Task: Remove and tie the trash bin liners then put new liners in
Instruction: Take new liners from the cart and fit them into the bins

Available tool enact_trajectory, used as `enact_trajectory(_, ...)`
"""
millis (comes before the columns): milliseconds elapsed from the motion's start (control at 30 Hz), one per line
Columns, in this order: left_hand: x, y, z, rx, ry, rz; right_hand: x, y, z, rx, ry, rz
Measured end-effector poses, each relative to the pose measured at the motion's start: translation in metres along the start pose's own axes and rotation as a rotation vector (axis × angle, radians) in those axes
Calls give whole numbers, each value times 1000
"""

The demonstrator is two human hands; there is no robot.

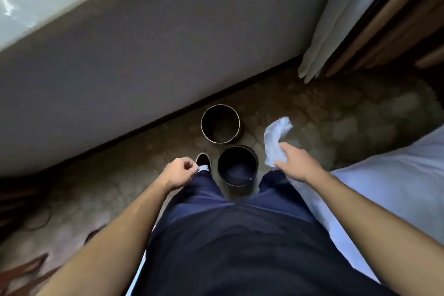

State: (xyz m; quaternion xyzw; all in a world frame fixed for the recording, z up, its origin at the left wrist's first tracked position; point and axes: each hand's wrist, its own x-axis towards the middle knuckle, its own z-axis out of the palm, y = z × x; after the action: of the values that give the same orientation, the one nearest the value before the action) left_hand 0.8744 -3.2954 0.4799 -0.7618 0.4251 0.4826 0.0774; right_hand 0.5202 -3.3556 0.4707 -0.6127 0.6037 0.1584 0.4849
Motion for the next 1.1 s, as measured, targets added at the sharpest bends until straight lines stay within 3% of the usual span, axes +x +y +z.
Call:
enact_trajectory(167, -35, -57, 62, -61, 108, -154, 22, -16, 18, 4, -64, -139)
enact_trajectory(333, -26, -91, 113, -118, 152, -161, 47, -20, 58, 31, -110, -138)
enact_trajectory(633, 53, -148, 220, -327, 221, 29, 133, 36, 202, 92, -184, -89)
enact_trajectory(767, 75, -172, 270, -392, 327, 105, 156, 51, 253, 364, -199, -45)
enact_trajectory(833, 72, -185, 295, -376, 384, 148, 161, 62, 276, 422, -195, -46)
enact_trajectory(967, 56, -184, 320, -341, 421, 398, 158, 83, 299, 373, -190, -130)
enact_trajectory(1100, 46, -180, 320, -274, 447, 455, 148, 81, 306, 349, -90, -167)
